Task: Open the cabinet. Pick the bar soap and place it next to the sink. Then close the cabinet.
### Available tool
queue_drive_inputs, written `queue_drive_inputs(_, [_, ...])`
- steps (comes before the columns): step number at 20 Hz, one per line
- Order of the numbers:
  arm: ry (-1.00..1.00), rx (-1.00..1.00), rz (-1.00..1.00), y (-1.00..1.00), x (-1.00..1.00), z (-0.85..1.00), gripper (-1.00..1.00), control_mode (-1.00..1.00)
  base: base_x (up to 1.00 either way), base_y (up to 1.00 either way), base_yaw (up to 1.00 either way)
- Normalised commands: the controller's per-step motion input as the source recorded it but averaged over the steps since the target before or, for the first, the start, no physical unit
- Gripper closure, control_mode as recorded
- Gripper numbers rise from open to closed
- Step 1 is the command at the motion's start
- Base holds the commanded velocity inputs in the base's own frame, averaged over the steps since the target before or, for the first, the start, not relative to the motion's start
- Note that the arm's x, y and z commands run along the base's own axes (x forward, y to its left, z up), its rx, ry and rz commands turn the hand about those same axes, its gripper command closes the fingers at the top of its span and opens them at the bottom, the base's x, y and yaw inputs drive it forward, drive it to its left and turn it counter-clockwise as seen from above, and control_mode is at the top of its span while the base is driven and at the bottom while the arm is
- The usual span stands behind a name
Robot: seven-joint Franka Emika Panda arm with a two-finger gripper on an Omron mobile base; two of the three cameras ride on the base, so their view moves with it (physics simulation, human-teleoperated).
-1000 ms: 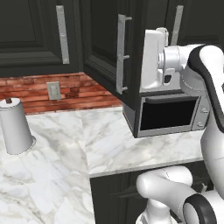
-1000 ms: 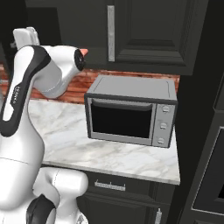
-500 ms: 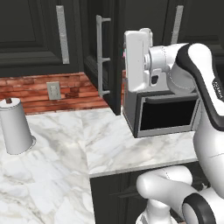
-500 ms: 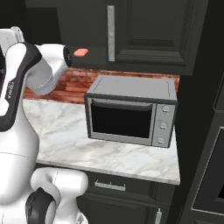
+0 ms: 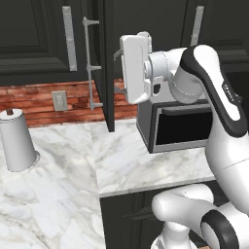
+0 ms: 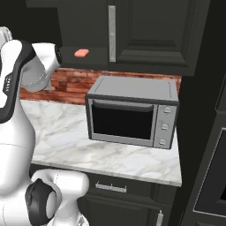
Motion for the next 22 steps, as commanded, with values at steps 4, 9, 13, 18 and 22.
queue_drive_inputs(4, [-0.03, -0.02, 0.01, -0.06, -0.09, 0.0, -1.0, -1.0, 0.0, 0.0, 0.0])
queue_drive_inputs(9, [-0.22, -0.04, 0.0, -0.61, -0.69, 0.11, -1.0, -1.0, 0.0, 0.0, 0.0])
queue_drive_inputs(13, [-0.28, -0.05, 0.0, -0.7, -0.89, 0.1, -1.0, -1.0, 0.0, 0.0, 0.0])
queue_drive_inputs(18, [-0.3, -0.17, 0.0, -0.65, -0.54, 0.0, -1.0, -1.0, 0.0, 0.0, 0.0])
queue_drive_inputs(22, [-0.28, -0.27, 0.01, -0.45, -0.26, 0.0, -1.0, -1.0, 0.0, 0.0, 0.0])
